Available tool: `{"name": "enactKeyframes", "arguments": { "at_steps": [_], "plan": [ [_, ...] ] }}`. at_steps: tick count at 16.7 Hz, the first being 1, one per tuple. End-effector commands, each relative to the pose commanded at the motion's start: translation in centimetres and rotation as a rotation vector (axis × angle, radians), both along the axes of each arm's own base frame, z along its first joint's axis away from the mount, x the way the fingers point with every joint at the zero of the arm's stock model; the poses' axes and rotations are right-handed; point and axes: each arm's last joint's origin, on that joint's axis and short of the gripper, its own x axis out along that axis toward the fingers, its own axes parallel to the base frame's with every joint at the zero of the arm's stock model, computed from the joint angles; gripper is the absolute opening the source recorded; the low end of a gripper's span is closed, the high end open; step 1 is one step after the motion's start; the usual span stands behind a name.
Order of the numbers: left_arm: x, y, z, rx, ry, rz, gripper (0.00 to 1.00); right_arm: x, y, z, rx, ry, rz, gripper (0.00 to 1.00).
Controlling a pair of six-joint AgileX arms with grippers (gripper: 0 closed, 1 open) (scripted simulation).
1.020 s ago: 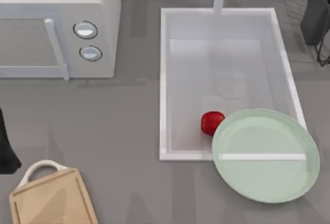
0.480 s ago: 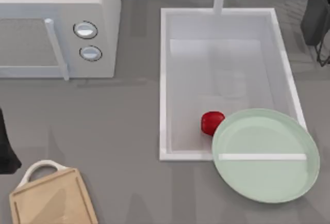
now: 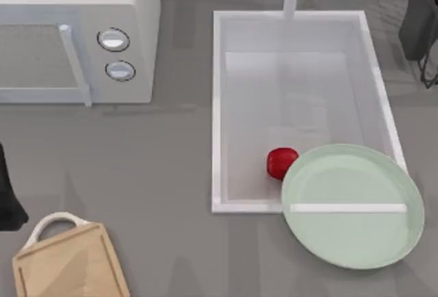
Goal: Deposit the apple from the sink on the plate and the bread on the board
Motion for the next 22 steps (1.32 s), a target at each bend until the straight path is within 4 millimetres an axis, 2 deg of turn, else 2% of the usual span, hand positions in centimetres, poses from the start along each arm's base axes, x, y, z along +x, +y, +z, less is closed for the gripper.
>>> {"name": "enactKeyframes", "arguments": {
  "at_steps": [3,6,10,13,16,19,22],
  "plan": [
    [0.0,0.0,0.0,0.000,0.000,0.000,1.00,0.1,0.2,1.4,0.017,0.054,0.017,1.00],
    [0.0,0.0,0.0,0.000,0.000,0.000,1.00,0.8,0.6,3.9,0.052,0.165,0.049,1.00],
    [0.0,0.0,0.0,0.000,0.000,0.000,1.00,3.6,1.9,8.1,0.111,0.389,0.095,1.00],
    [0.0,0.0,0.0,0.000,0.000,0.000,1.00,7.6,3.6,11.0,0.148,0.593,0.120,1.00],
    [0.0,0.0,0.0,0.000,0.000,0.000,1.00,12.8,6.4,12.3,0.163,0.815,0.128,1.00],
    [0.0,0.0,0.0,0.000,0.000,0.000,1.00,18.3,10.1,11.7,0.151,1.032,0.118,1.00],
    [0.0,0.0,0.0,0.000,0.000,0.000,1.00,23.0,14.3,9.3,0.118,1.225,0.093,1.00]
  ]
}}
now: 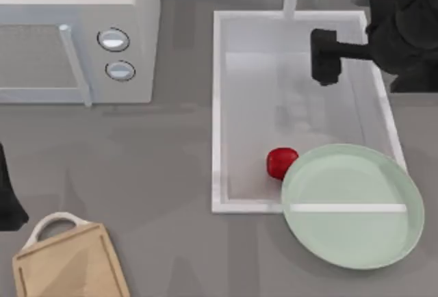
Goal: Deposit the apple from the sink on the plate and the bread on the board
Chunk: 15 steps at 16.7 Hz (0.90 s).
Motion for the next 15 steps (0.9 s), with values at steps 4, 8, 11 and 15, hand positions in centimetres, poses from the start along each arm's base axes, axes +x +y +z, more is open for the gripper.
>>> {"name": "enactKeyframes", "arguments": {
  "at_steps": [4,8,11,15],
  "plan": [
    [0.0,0.0,0.0,0.000,0.000,0.000,1.00,4.1,5.1,-4.7,-0.072,0.197,0.009,1.00],
    [0.0,0.0,0.0,0.000,0.000,0.000,1.00,5.8,8.3,-8.7,-0.128,0.314,0.009,1.00],
    [0.0,0.0,0.0,0.000,0.000,0.000,1.00,6.0,8.9,-9.6,-0.141,0.338,0.007,1.00],
    [0.0,0.0,0.0,0.000,0.000,0.000,1.00,6.1,8.7,-9.6,-0.140,0.338,0.003,1.00]
  ]
}}
